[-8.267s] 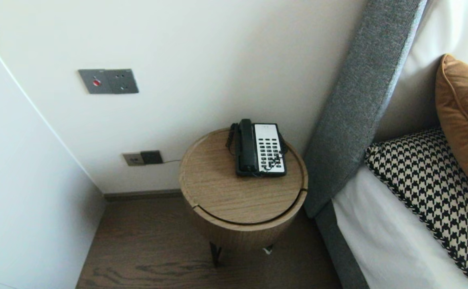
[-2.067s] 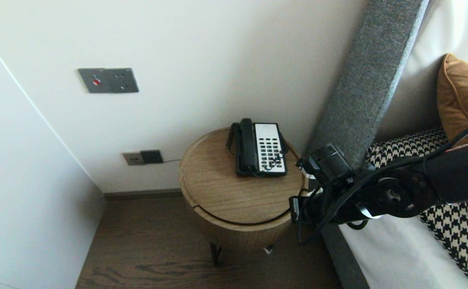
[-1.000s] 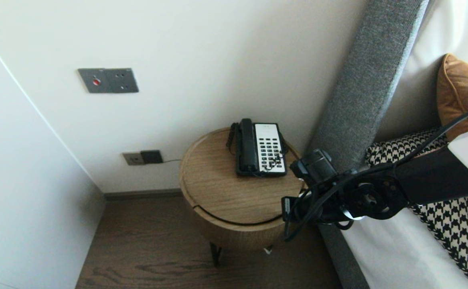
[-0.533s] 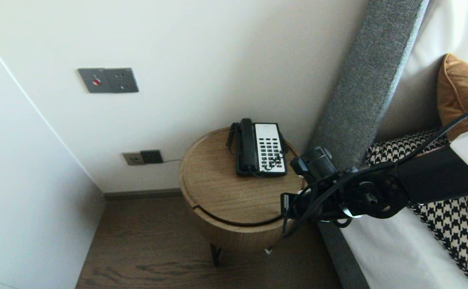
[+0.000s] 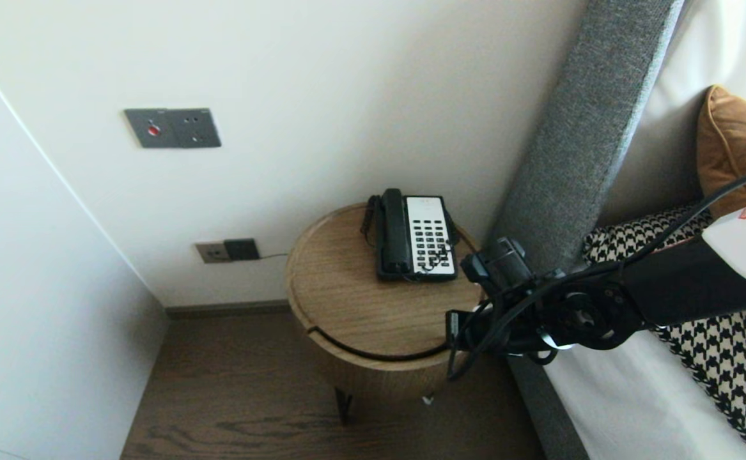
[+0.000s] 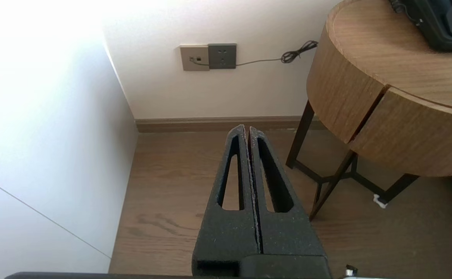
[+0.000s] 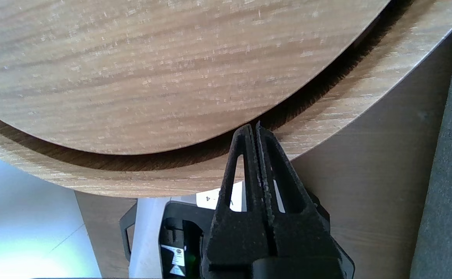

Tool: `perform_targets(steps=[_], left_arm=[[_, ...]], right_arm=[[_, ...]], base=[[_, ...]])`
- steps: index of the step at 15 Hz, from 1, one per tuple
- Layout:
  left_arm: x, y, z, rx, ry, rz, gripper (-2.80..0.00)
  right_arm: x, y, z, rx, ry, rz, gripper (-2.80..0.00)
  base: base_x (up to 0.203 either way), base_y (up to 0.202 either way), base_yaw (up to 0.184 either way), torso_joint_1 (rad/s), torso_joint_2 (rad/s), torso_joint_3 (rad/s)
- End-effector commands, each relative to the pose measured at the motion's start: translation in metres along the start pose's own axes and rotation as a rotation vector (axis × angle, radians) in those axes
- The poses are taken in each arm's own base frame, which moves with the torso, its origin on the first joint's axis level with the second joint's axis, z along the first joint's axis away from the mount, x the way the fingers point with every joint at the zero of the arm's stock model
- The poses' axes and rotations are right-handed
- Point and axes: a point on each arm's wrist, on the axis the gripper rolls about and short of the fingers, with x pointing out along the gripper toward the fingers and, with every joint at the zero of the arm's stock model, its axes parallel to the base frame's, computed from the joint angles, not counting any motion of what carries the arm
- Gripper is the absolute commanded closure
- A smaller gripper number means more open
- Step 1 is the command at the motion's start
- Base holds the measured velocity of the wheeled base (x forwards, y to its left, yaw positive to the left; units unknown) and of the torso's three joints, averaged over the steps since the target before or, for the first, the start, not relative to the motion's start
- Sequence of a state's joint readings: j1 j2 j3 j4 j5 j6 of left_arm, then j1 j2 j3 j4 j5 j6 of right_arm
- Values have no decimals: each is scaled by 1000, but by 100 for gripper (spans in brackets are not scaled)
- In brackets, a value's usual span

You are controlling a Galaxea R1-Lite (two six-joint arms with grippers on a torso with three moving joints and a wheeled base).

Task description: Open the nightstand drawer

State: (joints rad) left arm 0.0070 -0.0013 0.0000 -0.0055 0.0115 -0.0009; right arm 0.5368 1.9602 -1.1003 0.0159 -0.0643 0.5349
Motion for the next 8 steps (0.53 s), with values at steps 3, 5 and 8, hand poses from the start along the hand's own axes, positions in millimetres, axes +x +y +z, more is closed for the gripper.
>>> perform_targets(steps=[3,5,8], left_arm=[[0,0,0,-1,-2,1,0],[0,0,0,-1,-2,1,0],[0,0,0,-1,-2,1,0]], right_arm=[[1,-6,-12,21,31,-17,0],[-1,-10,-19,28,32,-18,0],[-5,-18,-38,21,40,-21,0]], base=[[0,0,0,0,0,0],[0,0,0,0,0,0],[0,0,0,0,0,0]])
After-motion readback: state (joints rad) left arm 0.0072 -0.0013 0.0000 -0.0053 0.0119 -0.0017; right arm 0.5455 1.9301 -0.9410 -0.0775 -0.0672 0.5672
